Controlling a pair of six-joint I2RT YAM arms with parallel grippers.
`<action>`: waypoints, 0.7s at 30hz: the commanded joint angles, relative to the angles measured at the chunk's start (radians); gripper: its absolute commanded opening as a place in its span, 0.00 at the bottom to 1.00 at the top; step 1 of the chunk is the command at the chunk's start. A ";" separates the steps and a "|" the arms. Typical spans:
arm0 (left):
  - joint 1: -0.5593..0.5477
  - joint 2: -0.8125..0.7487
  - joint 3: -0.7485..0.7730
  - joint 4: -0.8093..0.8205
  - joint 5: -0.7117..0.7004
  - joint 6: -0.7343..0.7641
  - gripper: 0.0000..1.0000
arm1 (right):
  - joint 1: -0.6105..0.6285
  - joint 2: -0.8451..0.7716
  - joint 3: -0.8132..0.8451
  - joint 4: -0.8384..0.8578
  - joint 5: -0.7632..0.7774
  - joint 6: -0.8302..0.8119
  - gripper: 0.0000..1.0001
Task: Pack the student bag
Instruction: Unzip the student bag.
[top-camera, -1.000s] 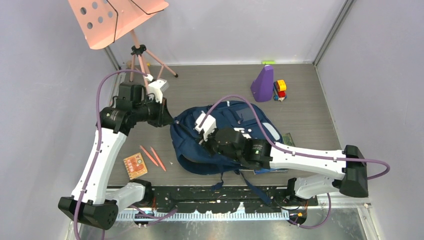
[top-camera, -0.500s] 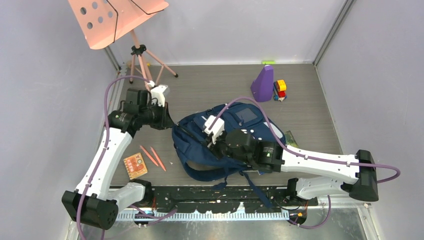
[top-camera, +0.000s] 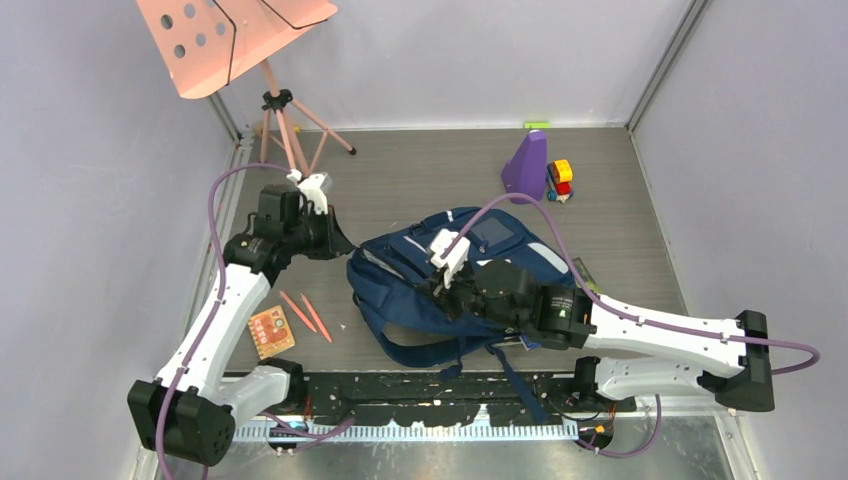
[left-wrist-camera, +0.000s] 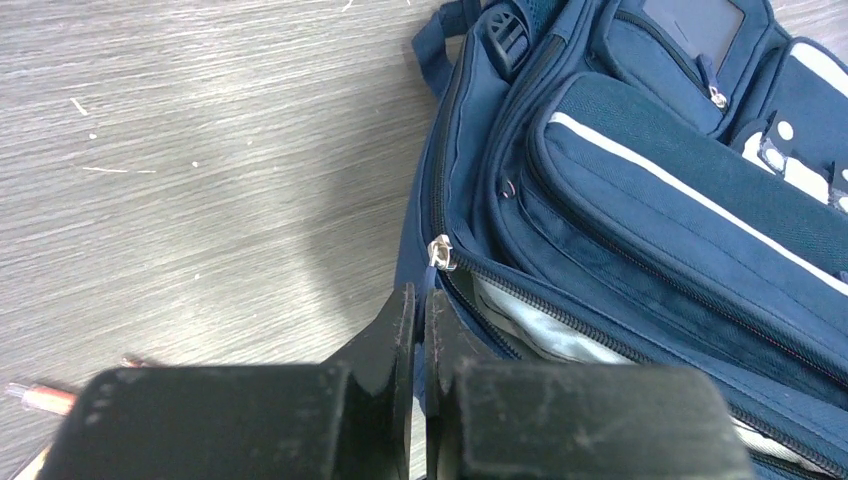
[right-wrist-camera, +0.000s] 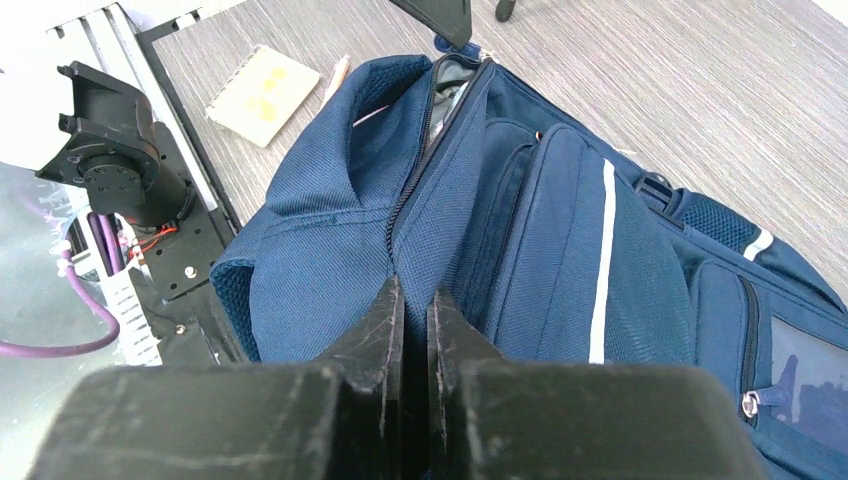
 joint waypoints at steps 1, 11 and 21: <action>0.017 -0.012 -0.018 0.091 -0.185 -0.003 0.00 | -0.007 -0.103 0.022 0.003 0.054 -0.008 0.01; 0.018 0.044 -0.106 0.173 -0.226 -0.072 0.00 | -0.007 -0.151 0.054 -0.037 0.004 -0.006 0.01; 0.017 0.040 -0.164 0.319 -0.169 -0.107 0.00 | -0.007 -0.089 0.049 -0.054 0.033 0.013 0.03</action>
